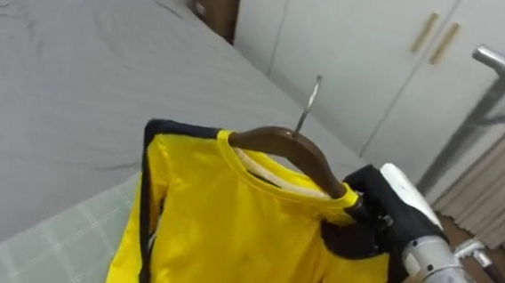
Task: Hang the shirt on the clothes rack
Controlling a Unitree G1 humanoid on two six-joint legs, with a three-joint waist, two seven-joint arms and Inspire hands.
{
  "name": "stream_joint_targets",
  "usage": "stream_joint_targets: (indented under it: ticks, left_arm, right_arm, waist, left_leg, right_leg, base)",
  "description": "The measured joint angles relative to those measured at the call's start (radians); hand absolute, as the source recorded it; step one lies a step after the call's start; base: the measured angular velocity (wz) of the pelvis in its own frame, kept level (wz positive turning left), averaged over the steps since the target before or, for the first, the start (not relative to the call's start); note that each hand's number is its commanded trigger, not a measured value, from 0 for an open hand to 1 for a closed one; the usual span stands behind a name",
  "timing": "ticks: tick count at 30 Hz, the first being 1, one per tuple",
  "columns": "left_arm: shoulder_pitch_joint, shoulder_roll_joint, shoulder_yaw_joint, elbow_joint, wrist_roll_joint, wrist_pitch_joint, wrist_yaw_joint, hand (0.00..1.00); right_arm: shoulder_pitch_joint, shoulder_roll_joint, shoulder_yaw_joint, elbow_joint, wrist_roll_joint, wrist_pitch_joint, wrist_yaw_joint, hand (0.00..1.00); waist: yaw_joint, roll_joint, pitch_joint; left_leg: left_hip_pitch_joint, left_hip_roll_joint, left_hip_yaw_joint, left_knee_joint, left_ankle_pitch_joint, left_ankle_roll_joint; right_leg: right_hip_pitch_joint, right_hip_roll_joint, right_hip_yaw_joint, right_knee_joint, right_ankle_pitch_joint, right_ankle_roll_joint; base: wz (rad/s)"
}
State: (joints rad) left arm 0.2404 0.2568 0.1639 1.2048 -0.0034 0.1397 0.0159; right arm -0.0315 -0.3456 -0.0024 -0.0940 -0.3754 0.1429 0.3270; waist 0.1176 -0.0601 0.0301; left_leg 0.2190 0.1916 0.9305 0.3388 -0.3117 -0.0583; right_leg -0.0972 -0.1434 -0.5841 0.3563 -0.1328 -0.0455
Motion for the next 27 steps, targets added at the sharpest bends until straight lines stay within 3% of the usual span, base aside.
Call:
stream_joint_targets:
  ticks: [3,6,7,8,9,10,11,12,13,14,15,16,17,18,19,20,21,22,23,24,25,27]
  left_arm:
    - [-0.025,0.015,0.001,-0.004,0.017,0.040,0.002,0.00]
    - [-0.031,0.023,0.007,-0.040,0.026,0.069,0.029,0.00]
    - [-0.030,0.019,0.003,-0.045,0.037,0.085,0.049,0.00]
    - [-0.027,0.017,0.000,-0.045,0.037,0.095,0.057,0.00]
    - [-0.019,0.011,-0.003,-0.046,0.037,0.111,0.070,0.00]
    - [-0.016,0.006,-0.012,-0.046,0.037,0.125,0.076,0.00]
    - [-0.014,0.004,-0.015,-0.046,0.037,0.128,0.080,0.00]
    - [-0.014,0.002,-0.023,-0.045,0.037,0.138,0.088,0.00]
    - [-0.009,-0.004,-0.028,-0.043,0.037,0.143,0.094,0.00]
    - [-0.006,-0.008,-0.028,-0.044,0.037,0.144,0.099,0.00]
    - [-0.001,-0.017,-0.028,-0.044,0.037,0.144,0.106,0.00]
    - [0.001,-0.026,-0.030,-0.044,0.037,0.145,0.109,0.00]
    - [0.012,-0.042,-0.030,-0.044,0.037,0.145,0.109,0.00]
    - [0.012,-0.051,-0.030,-0.044,0.040,0.145,0.107,0.00]
    - [0.018,-0.058,-0.027,-0.045,0.045,0.145,0.105,0.00]
    - [0.021,-0.062,-0.019,-0.046,0.051,0.146,0.106,0.00]
    - [0.021,-0.069,-0.019,-0.046,0.055,0.146,0.106,0.00]
    - [0.021,-0.073,-0.017,-0.046,0.056,0.149,0.097,0.00]
    - [0.017,-0.073,0.004,-0.046,0.055,0.150,0.091,0.00]
    - [0.011,-0.073,0.015,-0.046,0.056,0.149,0.090,0.00]
    - [0.002,-0.074,0.031,-0.046,0.056,0.144,0.091,0.00]
    - [-0.005,-0.078,0.035,-0.049,0.056,0.132,0.091,0.00]
  right_arm:
    - [-0.030,0.001,0.006,0.009,0.000,0.000,0.009,1.00]
    - [-0.046,0.001,0.022,0.025,-0.003,0.000,0.018,1.00]
    - [-0.068,0.002,0.041,0.028,-0.012,0.000,0.019,1.00]
    - [-0.080,0.002,0.054,0.030,-0.018,0.000,0.019,1.00]
    - [-0.091,0.003,0.075,0.030,-0.019,-0.002,0.018,1.00]
    - [-0.092,0.002,0.086,0.033,-0.020,-0.002,0.013,1.00]
    - [-0.096,0.002,0.093,0.041,-0.022,-0.002,0.007,1.00]
    - [-0.101,0.009,0.100,0.054,-0.024,-0.001,0.002,1.00]
    - [-0.101,0.019,0.105,0.057,-0.033,0.002,0.001,1.00]
    - [-0.101,0.021,0.109,0.058,-0.036,0.002,0.001,1.00]
    - [-0.101,0.023,0.116,0.057,-0.041,0.001,0.001,1.00]
    - [-0.100,0.028,0.121,0.060,-0.047,0.001,0.000,1.00]
    - [-0.099,0.030,0.143,0.077,-0.050,0.000,-0.007,1.00]
    - [-0.107,0.029,0.150,0.081,-0.050,-0.001,-0.010,1.00]
    - [-0.133,0.023,0.166,0.079,-0.049,-0.008,-0.021,1.00]
    - [-0.144,0.018,0.175,0.093,-0.047,-0.022,-0.042,1.00]
    - [-0.141,0.021,0.177,0.108,-0.046,-0.019,-0.046,1.00]
    - [-0.138,0.030,0.181,0.133,-0.047,-0.007,-0.044,1.00]
    - [-0.133,0.043,0.184,0.132,-0.047,-0.003,-0.042,1.00]
    - [-0.133,0.045,0.183,0.132,-0.047,-0.004,-0.041,1.00]
    - [-0.133,0.044,0.180,0.124,-0.050,-0.003,-0.041,1.00]
    - [-0.132,0.032,0.173,0.097,-0.056,-0.003,-0.042,1.00]
  waist:
    - [-0.044,0.019,0.0024]
    - [-0.040,0.013,-0.0013]
    - [-0.023,0.014,-0.0008]
    - [-0.022,0.017,-0.0012]
    - [-0.015,0.018,-0.0035]
    - [-0.003,0.020,-0.0077]
    - [0.000,0.021,-0.0085]
    - [0.002,0.023,-0.0081]
    - [0.013,0.025,-0.0077]
    - [0.019,0.028,-0.0092]
    - [0.022,0.035,-0.0115]
    - [0.026,0.041,-0.0129]
    - [0.052,0.069,-0.0332]
    - [0.070,0.084,-0.0381]
    - [0.066,0.061,-0.0266]
    - [0.036,0.043,-0.0146]
    - [0.030,0.052,-0.0185]
    - [0.027,0.053,-0.0194]
    - [-0.001,0.046,-0.0180]
    - [-0.012,0.044,-0.0180]
    - [-0.025,0.029,-0.0160]
    - [-0.048,0.016,-0.0206]
  left_leg:
    - [-0.032,0.036,-0.026,0.054,-0.025,-0.018]
    - [-0.078,0.096,-0.068,0.201,-0.036,-0.018]
    - [-0.116,0.131,-0.138,0.312,-0.018,0.006]
    - [-0.140,0.146,-0.180,0.370,0.002,0.012]
    - [-0.186,0.155,-0.260,0.458,0.054,0.022]
    - [-0.223,0.148,-0.339,0.496,0.068,0.012]
    - [-0.240,0.141,-0.369,0.501,0.068,0.011]
    - [-0.272,0.123,-0.432,0.491,0.066,0.007]
    - [-0.289,0.088,-0.483,0.427,0.064,0.004]
    - [-0.296,0.071,-0.511,0.385,0.064,0.004]
    - [-0.311,0.028,-0.582,0.293,0.065,0.003]
    - [-0.316,-0.012,-0.634,0.187,0.067,0.007]
    - [-0.318,-0.029,-0.658,0.057,0.080,0.023]
    - [-0.323,-0.032,-0.677,0.023,0.086,0.019]
    - [-0.351,-0.064,-0.708,0.036,0.088,-0.015]
    - [-0.373,-0.062,-0.745,0.055,0.087,-0.034]
    - [-0.369,-0.056,-0.760,0.052,0.093,-0.043]
    - [-0.359,-0.066,-0.771,0.035,0.099,-0.041]
    - [-0.356,-0.074,-0.776,0.010,0.103,-0.034]
    - [-0.355,-0.086,-0.780,-0.006,0.104,-0.034]
    - [-0.352,-0.108,-0.783,-0.034,0.113,-0.022]
    - [-0.346,-0.117,-0.798,-0.054,0.129,-0.024]
  right_leg:
    - [-0.024,0.005,-0.017,0.032,-0.040,-0.030]
    - [-0.060,0.032,0.035,0.069,-0.092,-0.048]
    - [-0.065,0.053,0.081,0.076,-0.097,-0.062]
    - [-0.064,0.062,0.098,0.076,-0.096,-0.072]
    - [-0.062,0.069,0.138,0.078,-0.095,-0.082]
    - [-0.062,0.073,0.175,0.078,-0.093,-0.089]
    - [-0.061,0.075,0.191,0.078,-0.093,-0.090]
    - [-0.063,0.078,0.221,0.079,-0.091,-0.092]
    - [-0.066,0.090,0.276,0.079,-0.088,-0.087]
    - [-0.071,0.101,0.308,0.077,-0.086,-0.085]
    - [-0.081,0.128,0.375,0.069,-0.071,-0.059]
    - [-0.081,0.157,0.428,0.026,-0.047,-0.013]
    - [-0.055,0.208,0.508,-0.072,-0.002,0.093]
    - [-0.068,0.210,0.496,-0.041,-0.014,0.087]
    - [-0.149,0.089,0.424,0.171,-0.085,0.035]
    - [-0.202,0.100,0.472,0.271,-0.163,-0.008]
    - [-0.206,0.107,0.477,0.282,-0.169,-0.014]
    - [-0.196,0.138,0.520,0.254,-0.165,-0.008]
    - [-0.177,0.180,0.566,0.189,-0.160,-0.006]
    - [-0.165,0.195,0.590,0.155,-0.154,-0.006]
    - [-0.146,0.216,0.628,0.085,-0.135,-0.005]
    - [-0.123,0.233,0.646,-0.006,-0.088,-0.006]
  base:
    - [-0.04]
    - [-0.38]
    - [-0.75]
    - [-1.00]
    - [-0.93]
    - [-0.91]
    - [-0.79]
    - [-0.78]
    - [-0.81]
    - [-0.87]
    - [-0.80]
    - [-1.16]
    - [-1.18]
    - [-1.41]
    - [-0.92]
    - [-0.60]
    - [-0.44]
    - [-0.52]
    - [-0.56]
    - [-0.40]
    - [-0.41]
    - [-0.33]
